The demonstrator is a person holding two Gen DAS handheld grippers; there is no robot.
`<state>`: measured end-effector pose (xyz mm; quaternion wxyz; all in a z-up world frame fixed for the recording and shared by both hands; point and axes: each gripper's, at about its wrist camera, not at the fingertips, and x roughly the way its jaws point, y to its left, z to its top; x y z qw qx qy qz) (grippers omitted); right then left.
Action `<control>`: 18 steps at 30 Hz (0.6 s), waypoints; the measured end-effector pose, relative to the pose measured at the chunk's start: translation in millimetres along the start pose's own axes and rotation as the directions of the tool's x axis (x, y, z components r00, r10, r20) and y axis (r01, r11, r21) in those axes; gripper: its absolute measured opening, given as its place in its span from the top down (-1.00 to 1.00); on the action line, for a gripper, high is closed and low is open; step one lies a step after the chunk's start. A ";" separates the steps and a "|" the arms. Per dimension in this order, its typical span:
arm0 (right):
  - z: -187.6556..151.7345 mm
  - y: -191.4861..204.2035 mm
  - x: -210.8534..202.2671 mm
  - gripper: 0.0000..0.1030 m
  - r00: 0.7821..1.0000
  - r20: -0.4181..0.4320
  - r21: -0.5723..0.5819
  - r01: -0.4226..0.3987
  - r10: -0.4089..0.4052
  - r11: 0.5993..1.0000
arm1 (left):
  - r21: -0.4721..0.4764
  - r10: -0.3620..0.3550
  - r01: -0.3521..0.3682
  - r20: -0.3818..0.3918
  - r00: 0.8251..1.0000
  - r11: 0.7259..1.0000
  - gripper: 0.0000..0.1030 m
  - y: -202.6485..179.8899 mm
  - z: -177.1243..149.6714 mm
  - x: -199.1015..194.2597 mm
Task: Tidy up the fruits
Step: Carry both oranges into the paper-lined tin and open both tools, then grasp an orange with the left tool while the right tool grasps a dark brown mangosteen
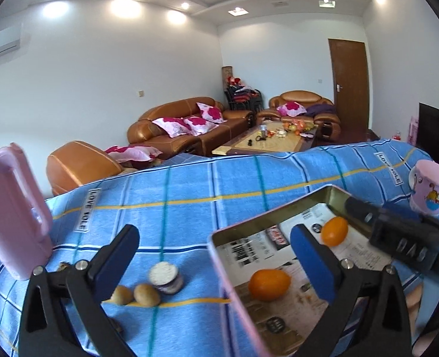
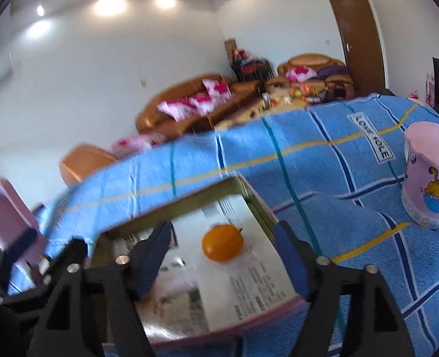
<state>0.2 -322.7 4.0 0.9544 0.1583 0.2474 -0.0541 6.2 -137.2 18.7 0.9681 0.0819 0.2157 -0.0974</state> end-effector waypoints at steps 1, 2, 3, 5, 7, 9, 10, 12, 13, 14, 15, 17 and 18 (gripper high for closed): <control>0.0 4.9 -4.5 -0.44 0.999 0.034 -0.023 0.014 -0.013 1.000 | -0.002 0.012 -0.012 0.006 1.000 1.000 -1.00 5.6 -2.4 -2.8; -0.1 8.0 -7.3 -0.44 0.998 0.054 -0.038 0.025 -0.023 0.999 | -0.002 0.017 -0.017 0.009 1.000 1.000 -1.00 9.0 -3.9 -4.4; -0.8 12.4 -10.5 -0.44 0.996 0.080 -0.056 0.038 -0.033 0.998 | -0.002 0.021 -0.021 0.011 1.000 1.000 -1.00 12.4 -5.2 -5.9; -2.0 18.9 -16.9 -0.44 0.991 0.125 -0.082 0.051 -0.041 0.995 | -0.015 0.033 -0.033 0.018 0.999 0.999 -1.00 22.0 -6.7 -9.7; -3.3 22.1 -21.0 -0.44 0.987 0.155 -0.099 0.053 -0.037 0.994 | -0.038 0.038 -0.037 0.021 0.999 0.999 -1.00 30.8 -8.2 -13.1; -4.8 29.0 -24.1 -0.44 0.984 0.176 -0.132 0.062 -0.038 0.989 | -0.060 0.039 -0.038 0.017 0.999 0.997 -1.00 41.0 -10.0 -15.8; -5.1 31.1 -25.3 -0.44 0.982 0.184 -0.145 0.066 -0.039 0.987 | -0.063 0.042 -0.041 0.015 0.999 0.997 -1.00 43.4 -11.4 -17.0; -6.4 35.0 -28.7 -0.44 0.978 0.203 -0.166 0.079 -0.044 0.983 | -0.064 0.060 -0.059 0.005 0.998 0.996 -1.00 51.8 -15.0 -18.0; -7.2 36.8 -30.1 -0.44 0.976 0.213 -0.175 0.087 -0.048 0.981 | -0.063 0.065 -0.065 0.000 0.998 0.996 -1.00 53.8 -16.5 -17.9; -7.8 39.2 -31.6 -0.44 0.973 0.223 -0.184 0.098 -0.055 0.978 | -0.065 0.075 -0.075 -0.009 0.997 0.995 -1.00 59.8 -18.9 -17.6; -9.1 39.7 -32.3 -0.44 0.972 0.226 -0.188 0.103 -0.059 0.977 | -0.068 0.081 -0.082 -0.015 0.997 0.994 -1.00 64.3 -20.8 -17.6; -10.3 42.9 -33.2 -0.44 0.971 0.230 -0.201 0.116 -0.068 0.973 | -0.071 0.093 -0.095 -0.026 0.995 0.993 -1.00 73.0 -24.4 -17.8; -11.3 44.7 -34.2 -0.44 0.969 0.234 -0.209 0.122 -0.072 0.970 | -0.073 0.102 -0.104 -0.032 0.994 0.992 -1.00 78.8 -26.5 -18.7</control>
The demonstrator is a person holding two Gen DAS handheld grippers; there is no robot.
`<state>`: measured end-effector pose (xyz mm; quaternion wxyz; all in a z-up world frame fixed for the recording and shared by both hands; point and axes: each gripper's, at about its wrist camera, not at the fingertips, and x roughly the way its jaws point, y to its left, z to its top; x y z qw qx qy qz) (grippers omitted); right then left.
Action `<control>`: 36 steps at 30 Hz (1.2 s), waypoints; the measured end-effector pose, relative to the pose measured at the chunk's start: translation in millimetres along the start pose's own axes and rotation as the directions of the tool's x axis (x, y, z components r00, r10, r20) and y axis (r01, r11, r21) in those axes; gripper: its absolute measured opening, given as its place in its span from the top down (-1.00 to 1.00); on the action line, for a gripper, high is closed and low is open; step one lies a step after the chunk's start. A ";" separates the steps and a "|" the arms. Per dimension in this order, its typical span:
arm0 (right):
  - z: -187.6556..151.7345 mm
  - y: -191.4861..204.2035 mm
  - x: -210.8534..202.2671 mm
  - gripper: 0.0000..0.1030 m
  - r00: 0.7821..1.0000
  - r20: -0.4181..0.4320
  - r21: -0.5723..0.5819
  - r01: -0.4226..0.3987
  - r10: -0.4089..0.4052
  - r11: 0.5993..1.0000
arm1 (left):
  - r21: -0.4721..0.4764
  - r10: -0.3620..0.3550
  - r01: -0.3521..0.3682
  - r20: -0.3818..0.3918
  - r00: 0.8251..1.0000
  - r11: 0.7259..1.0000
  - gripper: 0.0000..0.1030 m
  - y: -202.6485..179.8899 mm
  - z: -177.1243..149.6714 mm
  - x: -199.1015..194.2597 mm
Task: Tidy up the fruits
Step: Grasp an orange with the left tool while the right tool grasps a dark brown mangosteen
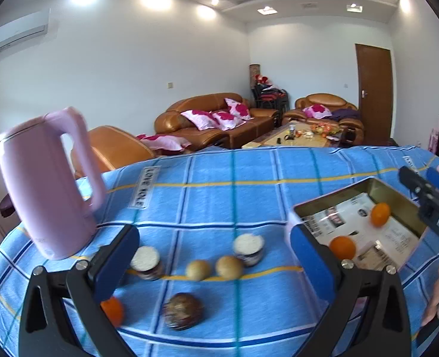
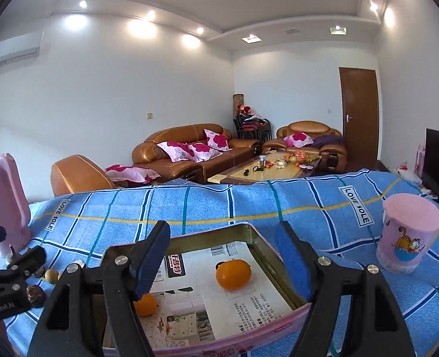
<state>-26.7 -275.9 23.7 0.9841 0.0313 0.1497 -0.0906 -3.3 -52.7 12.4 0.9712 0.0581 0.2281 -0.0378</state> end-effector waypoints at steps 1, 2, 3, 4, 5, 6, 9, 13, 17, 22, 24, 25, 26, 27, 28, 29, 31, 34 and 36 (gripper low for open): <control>-0.1 2.7 -0.9 -0.44 1.000 0.003 -0.012 0.006 -0.006 1.000 | -0.001 0.006 -0.006 -0.002 1.000 1.000 -1.00 3.7 -1.4 0.0; -0.3 7.0 -1.5 -0.44 1.000 0.003 -0.027 0.010 -0.010 1.000 | -0.002 0.018 -0.018 -0.006 1.000 1.000 -1.00 10.3 -2.8 0.1; -0.5 9.5 -1.8 -0.44 1.000 0.000 -0.032 0.009 -0.009 0.999 | -0.002 0.025 -0.025 -0.009 1.000 1.000 -1.00 14.4 -4.0 0.8; -1.1 12.9 -2.0 -0.44 1.000 -0.006 -0.035 0.005 -0.005 0.999 | -0.002 0.031 -0.031 -0.010 0.999 1.000 -1.00 18.5 -5.2 0.9; -1.7 17.2 -1.5 -0.44 1.000 -0.019 -0.035 -0.005 0.004 0.999 | -0.002 0.041 -0.041 -0.014 0.999 0.999 -1.00 24.4 -6.9 1.5; -2.4 21.8 -0.8 -0.44 0.999 -0.035 -0.033 -0.014 0.012 0.999 | -0.006 0.052 -0.052 -0.018 0.998 0.999 -1.00 30.8 -8.9 2.0; -5.4 35.6 0.2 -0.44 0.997 -0.072 -0.033 -0.041 0.039 0.999 | -0.022 0.069 -0.070 -0.036 0.997 0.997 -1.00 45.8 -12.9 5.2; -11.3 63.4 -4.3 -0.44 0.991 -0.106 -0.059 -0.088 0.081 0.994 | -0.056 0.080 -0.084 -0.069 0.994 0.995 -1.00 63.7 -17.5 10.7; -16.3 92.7 -8.2 -0.44 0.983 -0.132 -0.096 -0.142 0.129 0.985 | -0.073 0.090 -0.097 -0.092 0.992 0.993 -1.00 76.7 -20.7 14.2; -22.2 121.1 -10.8 -0.44 0.969 -0.167 -0.110 -0.203 0.183 0.973 | -0.082 0.100 -0.111 -0.126 0.987 0.990 -1.00 95.5 -23.9 20.9; -24.1 128.9 -10.7 -0.44 0.960 -0.190 -0.109 -0.228 0.205 0.967 | -0.100 0.103 -0.118 -0.145 0.984 0.988 -1.00 107.4 -25.4 24.3; -25.1 134.4 -9.0 -0.44 0.954 -0.207 -0.111 -0.242 0.216 0.964 | -0.106 0.104 -0.120 -0.152 0.983 0.987 -1.00 111.1 -25.8 24.7; -26.7 140.8 -7.7 -0.44 0.948 -0.227 -0.117 -0.255 0.224 0.960 | -0.117 0.108 -0.128 -0.165 0.980 0.985 -1.00 118.9 -27.0 26.1; -28.2 146.2 -6.4 -0.44 0.942 -0.243 -0.122 -0.267 0.232 0.956 | -0.124 0.113 -0.135 -0.172 0.979 0.983 -1.00 123.9 -27.8 27.1; -30.4 151.5 -5.2 -0.44 0.934 -0.260 -0.125 -0.282 0.243 0.951 | -0.133 0.119 -0.144 -0.178 0.977 0.981 -1.00 129.1 -29.0 27.3; -32.3 157.4 -3.7 -0.44 0.924 -0.282 -0.127 -0.300 0.256 0.945 | -0.149 0.127 -0.156 -0.185 0.974 0.976 -1.00 137.2 -30.1 28.2; -36.5 168.4 -0.5 -0.44 0.903 -0.326 -0.129 -0.337 0.281 0.933 | -0.169 0.133 -0.168 -0.198 0.971 0.971 -1.00 147.3 -30.9 29.0; -43.3 189.2 6.4 -0.44 0.852 -0.403 -0.121 -0.412 0.335 0.903 | -0.219 0.107 -0.153 -0.207 0.972 0.964 -1.00 162.9 -31.8 28.8; -49.3 205.3 11.8 -0.44 0.820 -0.456 -0.133 -0.447 0.346 0.885 | -0.243 0.092 -0.142 -0.207 0.974 0.959 -1.00 169.8 -31.9 29.0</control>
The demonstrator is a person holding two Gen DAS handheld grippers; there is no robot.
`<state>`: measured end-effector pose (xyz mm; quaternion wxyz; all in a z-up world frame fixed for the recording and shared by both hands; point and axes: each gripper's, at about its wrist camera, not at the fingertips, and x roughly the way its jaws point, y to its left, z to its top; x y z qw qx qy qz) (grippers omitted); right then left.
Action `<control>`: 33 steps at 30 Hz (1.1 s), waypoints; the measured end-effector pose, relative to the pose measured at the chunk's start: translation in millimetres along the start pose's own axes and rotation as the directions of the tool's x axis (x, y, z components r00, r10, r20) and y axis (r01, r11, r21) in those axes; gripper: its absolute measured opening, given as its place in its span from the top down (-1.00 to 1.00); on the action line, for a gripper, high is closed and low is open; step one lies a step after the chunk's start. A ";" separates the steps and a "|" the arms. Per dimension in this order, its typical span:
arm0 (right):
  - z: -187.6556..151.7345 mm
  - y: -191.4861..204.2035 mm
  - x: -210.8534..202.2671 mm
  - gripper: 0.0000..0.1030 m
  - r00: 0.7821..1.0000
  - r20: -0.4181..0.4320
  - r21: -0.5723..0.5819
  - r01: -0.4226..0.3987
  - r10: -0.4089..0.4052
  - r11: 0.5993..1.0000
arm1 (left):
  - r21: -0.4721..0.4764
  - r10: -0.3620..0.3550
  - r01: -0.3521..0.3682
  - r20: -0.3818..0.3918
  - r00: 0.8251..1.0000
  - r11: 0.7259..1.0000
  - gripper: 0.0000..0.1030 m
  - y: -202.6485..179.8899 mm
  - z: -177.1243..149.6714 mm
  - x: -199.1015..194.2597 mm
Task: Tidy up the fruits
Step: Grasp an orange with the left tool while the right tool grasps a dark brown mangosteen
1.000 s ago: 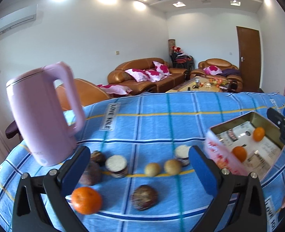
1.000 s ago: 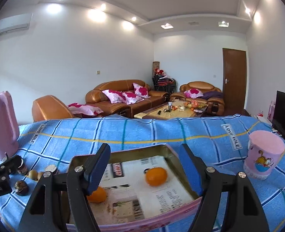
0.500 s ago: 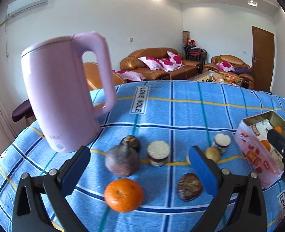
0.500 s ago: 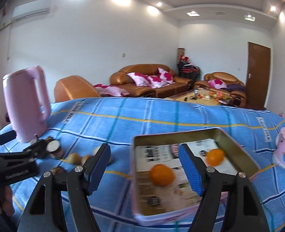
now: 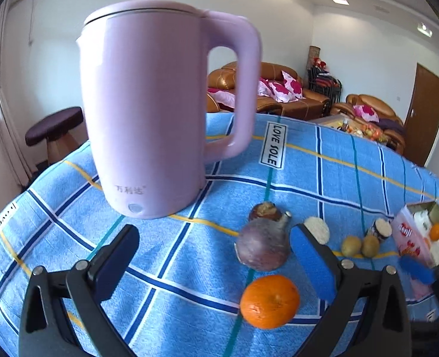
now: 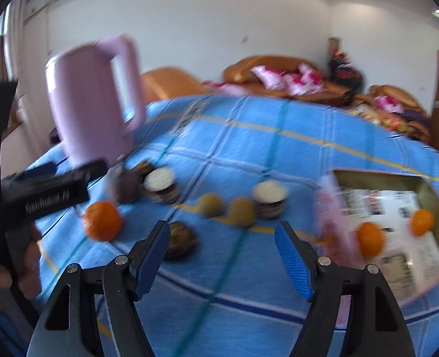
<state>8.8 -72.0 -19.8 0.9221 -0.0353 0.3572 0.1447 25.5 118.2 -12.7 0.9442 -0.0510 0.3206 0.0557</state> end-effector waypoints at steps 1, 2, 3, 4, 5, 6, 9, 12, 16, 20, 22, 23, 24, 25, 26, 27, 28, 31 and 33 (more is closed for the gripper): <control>0.7 4.4 5.3 -0.44 1.000 -0.019 -0.006 -0.009 0.008 1.000 | -0.003 -0.003 0.003 0.000 1.000 1.000 -1.00 2.4 0.7 0.6; 1.6 7.5 8.7 -0.44 0.999 -0.029 -0.006 -0.017 0.017 1.000 | -0.003 0.001 -0.001 0.000 1.000 1.000 -1.00 3.7 0.7 0.8; 2.9 9.3 12.4 -0.44 0.999 -0.038 -0.004 -0.024 0.024 1.000 | 0.005 0.005 -0.005 0.000 1.000 1.000 -1.00 3.6 0.2 1.1; 4.7 11.5 17.9 -0.44 0.998 -0.053 -0.002 -0.026 0.026 1.000 | 0.013 0.005 -0.005 0.000 1.000 1.000 -1.00 2.7 -0.3 1.0; 5.4 12.7 21.8 -0.44 0.998 -0.065 0.001 -0.027 0.027 1.000 | 0.033 0.003 -0.003 -0.002 1.000 0.999 -1.00 0.2 -1.1 1.5; 6.2 13.7 25.7 -0.44 0.996 -0.079 0.007 -0.032 0.032 0.999 | 0.056 0.005 -0.004 -0.005 1.000 0.998 -1.00 -3.0 -1.9 2.1; 6.8 13.0 35.9 -0.31 0.991 -0.123 0.038 -0.056 0.060 0.998 | 0.112 0.007 -0.006 -0.011 1.000 0.994 -1.00 -11.8 -3.4 1.8; 6.1 12.1 38.8 -0.17 0.987 -0.140 0.047 -0.070 0.076 0.996 | 0.166 -0.031 0.034 -0.017 0.999 0.986 -1.00 -22.4 -6.8 -0.2; 5.3 12.7 37.6 0.03 0.987 -0.137 0.038 -0.074 0.079 0.997 | 0.219 -0.048 0.054 -0.031 0.998 0.974 -0.99 -32.3 -11.4 -2.4; 3.6 -2.5 34.1 0.16 0.990 -0.125 0.097 -0.045 0.057 0.994 | 0.211 -0.110 0.124 -0.077 0.991 0.970 -0.90 -34.5 -13.3 -3.8; 1.7 -15.5 29.0 0.16 0.992 -0.100 0.149 -0.057 0.073 0.987 | 0.208 -0.122 0.144 -0.117 0.986 0.967 -0.74 -36.0 -15.0 -0.7; 1.3 -21.4 25.9 0.16 0.994 -0.081 0.175 -0.063 0.078 0.983 | 0.213 -0.109 0.139 -0.144 0.984 0.967 -0.63 -38.0 -17.0 3.4; 1.2 -26.2 22.9 0.16 0.995 -0.062 0.192 -0.060 0.073 0.980 | 0.221 -0.099 0.134 -0.163 0.982 0.966 -0.57 -39.8 -18.6 6.6; 1.2 -28.8 21.2 0.16 0.996 -0.051 0.201 -0.056 0.067 0.978 | 0.226 -0.095 0.134 -0.176 0.980 0.965 -0.42 -40.1 -20.9 8.5; 1.5 -32.8 17.7 0.16 0.998 -0.032 0.212 -0.050 0.058 0.976 | 0.235 -0.089 0.135 -0.197 0.976 0.963 -0.29 -42.6 -23.5 11.0; 1.8 -34.9 15.6 0.16 0.998 -0.021 0.214 -0.047 0.053 0.976 | 0.239 -0.089 0.138 -0.205 0.975 0.961 -0.28 -44.2 -25.5 11.8; 2.7 -35.5 15.3 0.16 0.999 -0.016 0.214 -0.046 0.050 0.976 | 0.244 -0.092 0.145 -0.216 0.972 0.959 -0.26 -46.1 -27.6 12.2; 4.8 -33.8 15.0 0.16 0.998 -0.009 0.210 -0.052 0.055 0.976 | 0.278 -0.052 0.122 -0.248 0.967 0.953 -0.05 -52.5 -34.3 18.9; 5.3 -30.0 12.8 0.16 0.999 0.001 0.197 -0.051 0.051 0.979 | 0.273 -0.058 0.129 -0.252 0.966 0.953 0.03 -52.7 -34.8 18.3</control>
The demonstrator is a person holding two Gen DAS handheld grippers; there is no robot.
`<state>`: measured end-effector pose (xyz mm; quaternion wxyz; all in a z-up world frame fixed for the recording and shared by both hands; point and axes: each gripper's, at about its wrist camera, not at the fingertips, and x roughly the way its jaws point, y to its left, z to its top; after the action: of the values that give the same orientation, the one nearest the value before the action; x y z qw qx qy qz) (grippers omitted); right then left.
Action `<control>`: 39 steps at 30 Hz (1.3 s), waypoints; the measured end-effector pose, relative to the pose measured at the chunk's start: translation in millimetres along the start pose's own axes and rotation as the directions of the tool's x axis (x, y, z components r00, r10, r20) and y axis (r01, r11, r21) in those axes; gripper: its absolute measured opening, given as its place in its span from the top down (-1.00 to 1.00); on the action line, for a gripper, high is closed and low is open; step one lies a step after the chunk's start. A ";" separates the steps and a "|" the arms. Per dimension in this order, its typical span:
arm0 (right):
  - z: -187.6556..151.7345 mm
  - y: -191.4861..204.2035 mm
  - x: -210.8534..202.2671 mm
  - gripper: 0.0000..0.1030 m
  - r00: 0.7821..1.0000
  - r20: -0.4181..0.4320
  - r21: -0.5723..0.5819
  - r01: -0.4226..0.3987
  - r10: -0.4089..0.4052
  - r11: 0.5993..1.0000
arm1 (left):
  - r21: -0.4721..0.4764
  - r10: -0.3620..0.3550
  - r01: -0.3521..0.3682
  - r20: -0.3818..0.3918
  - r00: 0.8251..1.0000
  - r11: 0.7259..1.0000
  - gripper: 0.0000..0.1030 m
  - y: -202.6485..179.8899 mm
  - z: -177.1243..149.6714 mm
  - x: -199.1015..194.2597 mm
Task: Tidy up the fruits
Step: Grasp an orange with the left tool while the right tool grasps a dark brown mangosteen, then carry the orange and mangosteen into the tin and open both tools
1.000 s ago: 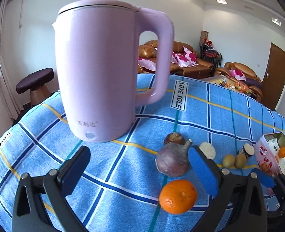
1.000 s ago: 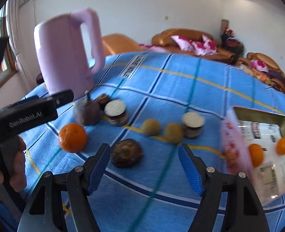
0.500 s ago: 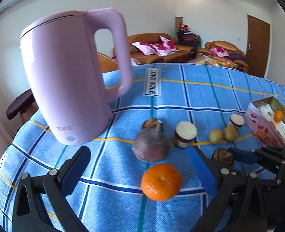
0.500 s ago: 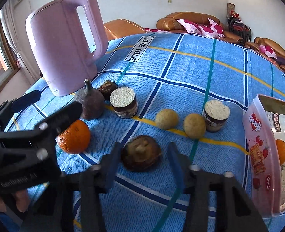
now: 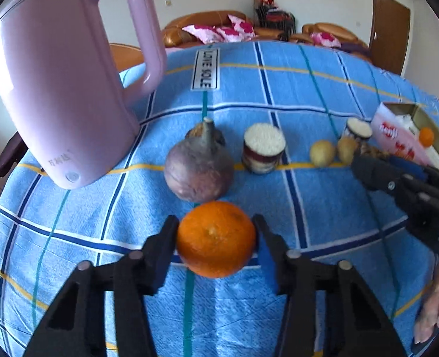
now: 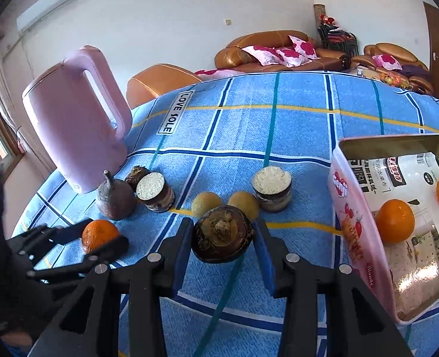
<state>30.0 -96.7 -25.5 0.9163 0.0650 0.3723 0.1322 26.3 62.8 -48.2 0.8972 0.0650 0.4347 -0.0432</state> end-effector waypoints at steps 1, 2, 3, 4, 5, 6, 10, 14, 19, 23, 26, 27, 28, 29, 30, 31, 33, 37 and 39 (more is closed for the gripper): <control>0.3 2.8 -2.4 0.16 1.000 0.013 -0.016 0.014 -0.014 1.000 | -0.003 -0.001 0.001 0.001 1.000 1.000 0.03 0.4 -0.6 0.1; 0.0 5.2 -4.9 0.16 0.999 0.027 -0.032 0.031 -0.030 0.999 | -0.005 -0.001 0.001 0.005 1.000 1.000 0.04 0.2 -0.8 -0.3; -1.4 6.5 -7.9 0.16 0.998 0.045 -0.047 0.051 -0.049 0.998 | -0.005 0.001 0.000 0.009 1.000 1.000 0.04 -0.1 -1.4 -0.9; -1.4 8.3 -9.4 0.16 0.996 0.060 -0.057 0.069 -0.066 0.996 | -0.002 0.005 -0.005 0.014 1.000 1.000 0.05 -0.4 -2.2 -1.4; -0.9 11.2 -13.5 0.16 0.992 0.090 -0.072 0.101 -0.094 0.992 | 0.002 0.011 -0.011 0.022 1.000 1.000 0.05 -2.0 -2.5 -2.0; -1.6 10.6 -16.8 0.16 0.988 0.108 -0.080 0.119 -0.110 0.990 | 0.003 0.012 -0.012 0.028 1.000 1.000 0.05 -3.1 -2.5 -2.2; 1.4 11.4 -31.6 0.16 0.963 0.199 -0.098 0.205 -0.183 0.974 | -0.024 -0.022 0.024 0.080 0.997 0.999 0.06 -0.1 -0.6 -11.5; 4.8 8.8 -40.6 0.16 0.944 0.246 -0.086 0.245 -0.218 0.966 | -0.063 -0.064 0.076 0.179 0.982 0.995 0.06 6.7 1.2 -27.8; 7.2 7.3 -45.7 0.16 0.928 0.276 -0.076 0.278 -0.248 0.957 | -0.107 -0.083 0.115 0.266 0.960 0.988 0.06 12.6 4.3 -41.5; 8.1 7.7 -48.0 0.16 0.916 0.294 -0.080 0.309 -0.274 0.948 | -0.144 -0.093 0.142 0.306 0.948 0.979 0.06 16.5 5.2 -46.1; 7.8 6.7 -50.7 0.16 0.911 0.302 -0.075 0.317 -0.282 0.945 | -0.152 -0.080 0.134 0.319 0.944 0.979 0.06 13.4 5.9 -44.4; 8.0 5.6 -51.8 0.16 0.909 0.304 -0.072 0.321 -0.286 0.944 | -0.154 -0.074 0.129 0.322 0.944 0.980 0.06 12.3 5.6 -44.5; 8.1 5.1 -52.6 0.16 0.906 0.307 -0.070 0.327 -0.291 0.943 | -0.154 -0.070 0.125 0.325 0.943 0.980 0.06 11.0 5.5 -44.6; 8.6 3.3 -53.5 0.16 0.901 0.311 -0.067 0.337 -0.302 0.939 | -0.151 -0.064 0.119 0.327 0.943 0.981 0.06 8.5 5.6 -44.7; 9.0 2.5 -53.8 0.16 0.899 0.312 -0.066 0.342 -0.306 0.938 | -0.148 -0.059 0.113 0.328 0.943 0.983 0.06 6.2 5.5 -44.5; 9.1 0.4 -54.9 0.16 0.898 0.314 -0.064 0.345 -0.309 0.936 | -0.140 -0.050 0.101 0.328 0.943 0.985 0.06 1.8 6.1 -44.7; 9.2 -6.1 -57.7 0.16 0.892 0.318 -0.061 0.358 -0.322 0.932 | -0.129 -0.042 0.089 0.328 0.944 0.988 0.06 -4.6 5.2 -47.1; 9.6 -22.5 -62.8 0.16 0.879 0.319 -0.046 0.387 -0.354 0.921 | -0.125 -0.055 0.100 0.321 0.945 0.987 0.05 -16.5 7.9 -48.3; 11.7 -33.5 -66.1 0.16 0.878 0.313 -0.022 0.387 -0.362 0.922 | -0.131 -0.064 0.110 0.312 0.948 0.985 0.05 -22.2 9.4 -47.7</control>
<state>-0.8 -148.2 19.6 0.9726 -0.0271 0.2268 -0.0436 1.1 40.4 -6.7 0.9533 -0.0282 0.2946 -0.0603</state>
